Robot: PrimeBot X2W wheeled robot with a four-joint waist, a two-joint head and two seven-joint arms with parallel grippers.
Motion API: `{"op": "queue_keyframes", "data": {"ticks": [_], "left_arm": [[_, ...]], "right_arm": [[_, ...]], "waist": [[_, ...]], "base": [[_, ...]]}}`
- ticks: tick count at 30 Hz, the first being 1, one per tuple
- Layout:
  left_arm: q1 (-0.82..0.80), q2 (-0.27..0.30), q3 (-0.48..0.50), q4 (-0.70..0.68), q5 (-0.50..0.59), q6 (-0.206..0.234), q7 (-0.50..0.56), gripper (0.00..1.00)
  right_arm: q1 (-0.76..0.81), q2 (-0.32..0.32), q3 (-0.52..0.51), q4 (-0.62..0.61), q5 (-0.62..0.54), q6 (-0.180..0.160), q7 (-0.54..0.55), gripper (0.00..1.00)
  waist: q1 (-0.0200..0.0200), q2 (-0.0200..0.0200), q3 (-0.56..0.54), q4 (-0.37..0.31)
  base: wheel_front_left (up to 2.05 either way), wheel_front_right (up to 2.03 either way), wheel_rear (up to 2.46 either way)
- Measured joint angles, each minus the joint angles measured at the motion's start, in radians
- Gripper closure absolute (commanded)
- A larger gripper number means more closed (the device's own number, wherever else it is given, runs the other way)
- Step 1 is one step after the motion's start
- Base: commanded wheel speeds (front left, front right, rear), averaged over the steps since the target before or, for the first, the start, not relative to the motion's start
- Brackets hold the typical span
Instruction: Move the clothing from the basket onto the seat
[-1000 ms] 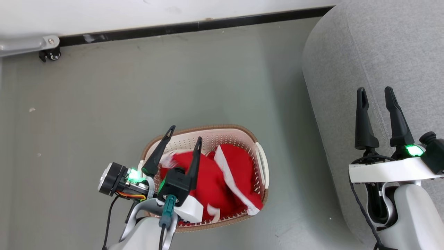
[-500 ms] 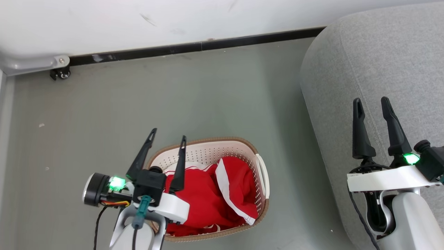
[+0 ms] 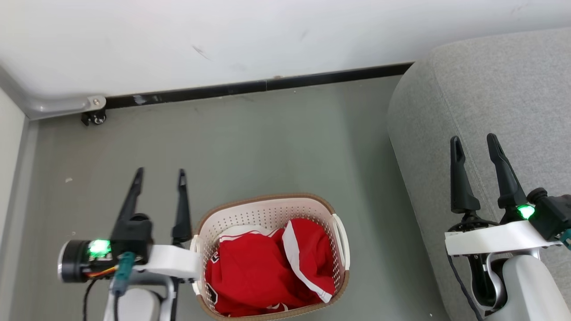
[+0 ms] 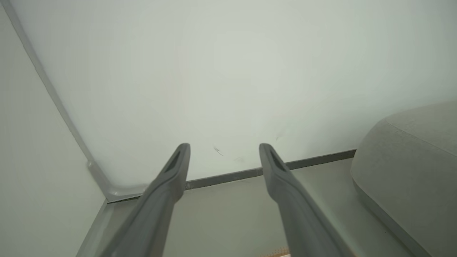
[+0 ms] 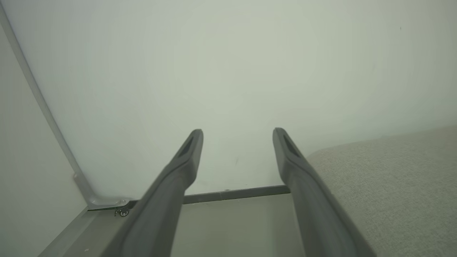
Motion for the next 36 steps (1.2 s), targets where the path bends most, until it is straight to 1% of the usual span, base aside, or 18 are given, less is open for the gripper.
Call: {"op": "queue_keyframes", "data": {"ticks": [4, 14, 21, 26, 30, 36], "left_arm": [[0.03, 0.013, 0.03, -0.012, -0.019, 0.016, 0.0, 0.0], [0.105, 0.029, 0.075, -0.029, -0.068, 0.017, 0.0, 0.0], [0.161, 0.029, 0.085, -0.054, -0.085, 0.017, 0.0, 0.0], [0.198, 0.035, 0.088, -0.061, -0.102, 0.015, 0.0, 0.0], [0.225, 0.037, 0.088, -0.067, -0.114, 0.006, 0.002, 0.0], [0.25, 0.036, 0.088, -0.081, -0.125, 0.005, 0.006, 0.0]], "right_arm": [[0.022, 0.0, -0.001, 0.0, -0.013, 0.0, 0.0, 0.0], [0.064, 0.0, -0.002, 0.001, -0.044, 0.0, 0.002, 0.0], [0.082, 0.001, -0.002, -0.01, -0.044, 0.0, 0.027, 0.0], [0.123, 0.001, 0.001, -0.015, -0.04, 0.0, 0.056, 0.0], [0.143, 0.001, 0.001, -0.017, -0.033, 0.0, 0.071, 0.0], [0.167, 0.001, 0.009, -0.025, -0.016, 0.0, 0.106, 0.0]], "waist": [[0.0, 0.0, -0.022, 0.004], [0.0, 0.0, -0.08, 0.014], [0.0, 0.0, -0.121, 0.022], [0.0, 0.0, -0.147, 0.029], [0.0, 0.0, -0.165, 0.034], [0.0, 0.0, -0.185, 0.04]], "base": [[0.0, 0.0, 0.0], [0.0, 0.0, 0.0], [0.0, 0.0, 0.0], [0.0, 0.0, 0.0], [0.0, 0.0, 0.0], [0.0, 0.0, 0.0]]}}
